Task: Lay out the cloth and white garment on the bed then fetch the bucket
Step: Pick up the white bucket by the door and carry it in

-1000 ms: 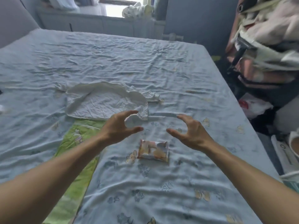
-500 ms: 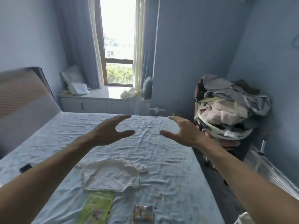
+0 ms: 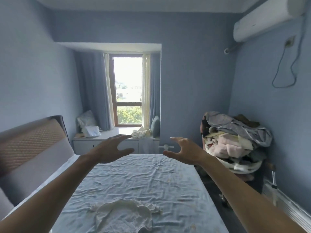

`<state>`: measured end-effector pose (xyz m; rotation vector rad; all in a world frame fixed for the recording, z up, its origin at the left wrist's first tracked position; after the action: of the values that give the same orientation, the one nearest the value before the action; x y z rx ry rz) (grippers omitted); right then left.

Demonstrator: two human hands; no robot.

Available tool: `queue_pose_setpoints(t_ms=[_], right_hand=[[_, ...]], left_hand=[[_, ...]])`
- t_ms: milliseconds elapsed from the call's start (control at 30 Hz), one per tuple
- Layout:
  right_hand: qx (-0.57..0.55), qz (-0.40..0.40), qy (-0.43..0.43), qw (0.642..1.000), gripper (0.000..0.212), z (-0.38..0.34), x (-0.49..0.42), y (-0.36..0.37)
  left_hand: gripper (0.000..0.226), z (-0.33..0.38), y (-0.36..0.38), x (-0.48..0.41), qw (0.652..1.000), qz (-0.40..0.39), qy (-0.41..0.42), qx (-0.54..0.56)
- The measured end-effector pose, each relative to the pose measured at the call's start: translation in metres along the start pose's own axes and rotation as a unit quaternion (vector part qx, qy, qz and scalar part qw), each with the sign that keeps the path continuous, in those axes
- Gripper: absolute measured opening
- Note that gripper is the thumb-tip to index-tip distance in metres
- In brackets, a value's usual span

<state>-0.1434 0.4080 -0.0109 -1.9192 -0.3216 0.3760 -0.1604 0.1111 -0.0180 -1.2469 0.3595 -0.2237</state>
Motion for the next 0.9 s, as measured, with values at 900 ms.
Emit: queue_pose_setpoints(t_ms=[900], right_hand=[[0.037, 0.148, 0.470, 0.869, 0.105, 0.116, 0.445, -0.037]], left_hand=[[0.092, 0.409, 0.172, -0.015, 0.879, -0.162, 0.441, 0.077]])
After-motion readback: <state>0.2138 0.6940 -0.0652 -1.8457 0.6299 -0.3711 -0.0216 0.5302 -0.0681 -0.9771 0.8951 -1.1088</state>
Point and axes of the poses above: each hand's wrist, its own x-axis away from the middle knuckle, its own y-axis out of the palm, z = x × y, the point moved 8 cm from there along -x, towards the middle knuckle, and after that the axes turned 8 degrees about -z, right-handed, at the moved point
